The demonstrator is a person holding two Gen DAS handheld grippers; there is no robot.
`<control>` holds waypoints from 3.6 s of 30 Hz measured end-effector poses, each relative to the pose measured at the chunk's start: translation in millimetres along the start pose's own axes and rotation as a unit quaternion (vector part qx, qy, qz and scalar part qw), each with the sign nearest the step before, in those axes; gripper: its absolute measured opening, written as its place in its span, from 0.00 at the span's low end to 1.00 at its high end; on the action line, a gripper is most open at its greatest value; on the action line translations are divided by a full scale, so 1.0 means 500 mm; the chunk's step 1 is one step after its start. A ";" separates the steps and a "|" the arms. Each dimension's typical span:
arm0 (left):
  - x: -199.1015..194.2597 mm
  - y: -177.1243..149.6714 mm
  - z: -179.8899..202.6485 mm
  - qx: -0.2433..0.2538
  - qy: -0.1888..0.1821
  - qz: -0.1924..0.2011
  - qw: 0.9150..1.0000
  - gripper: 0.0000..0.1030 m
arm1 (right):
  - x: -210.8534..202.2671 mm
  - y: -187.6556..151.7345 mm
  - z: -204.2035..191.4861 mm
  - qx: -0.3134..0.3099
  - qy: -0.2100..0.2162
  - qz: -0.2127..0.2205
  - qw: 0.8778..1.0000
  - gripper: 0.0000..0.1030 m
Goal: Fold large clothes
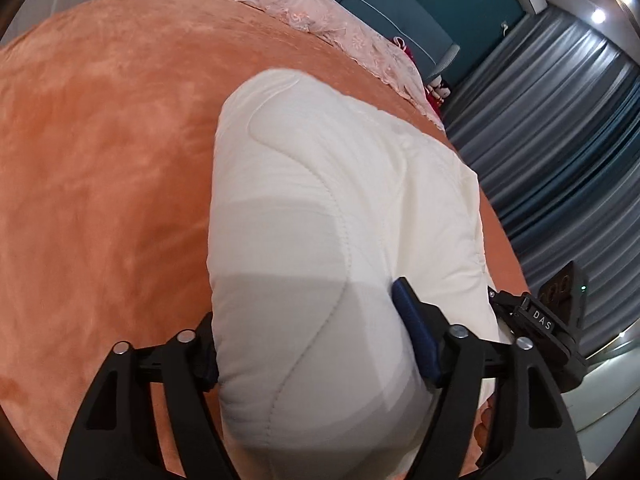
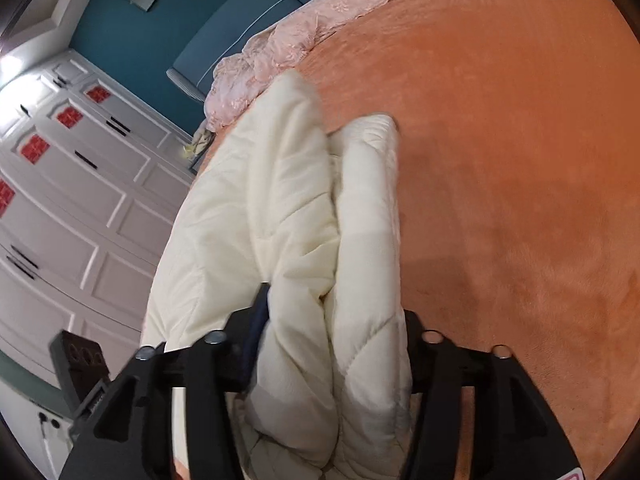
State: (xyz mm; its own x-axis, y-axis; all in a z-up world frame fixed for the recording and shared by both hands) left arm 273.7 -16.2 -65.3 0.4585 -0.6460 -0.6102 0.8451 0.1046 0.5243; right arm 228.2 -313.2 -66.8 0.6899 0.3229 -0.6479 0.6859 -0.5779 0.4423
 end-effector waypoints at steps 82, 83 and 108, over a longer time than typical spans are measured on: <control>0.131 0.145 0.164 0.160 0.342 0.012 0.926 0.60 | 0.086 0.107 -0.105 -0.151 -0.224 -0.026 0.963 0.12; 0.135 0.142 0.161 0.159 0.342 0.016 0.926 0.60 | 0.091 0.106 -0.100 -0.151 -0.222 -0.026 0.963 0.12; -0.015 -0.037 0.197 0.149 0.345 0.024 0.927 0.88 | -0.123 -0.086 -0.072 -0.162 -0.221 -0.028 0.961 0.60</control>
State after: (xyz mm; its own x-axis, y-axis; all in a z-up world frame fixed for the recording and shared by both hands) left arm 227.5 -87.9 -11.7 0.6472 0.0013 -0.7623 0.7528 -0.1581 0.6389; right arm 164.7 -281.4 -23.8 0.5329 -0.0440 -0.8451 0.8050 -0.2816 0.5222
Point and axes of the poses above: each gripper's, at about its wrist camera, not at the fingertips, and x roughly the way its jaws point, z to its right, y to its top, the point moved 2 cm from there along x, roughly the way its jaws point, and after that the axes turned 3 degrees about -y, right-handed, at the moved point
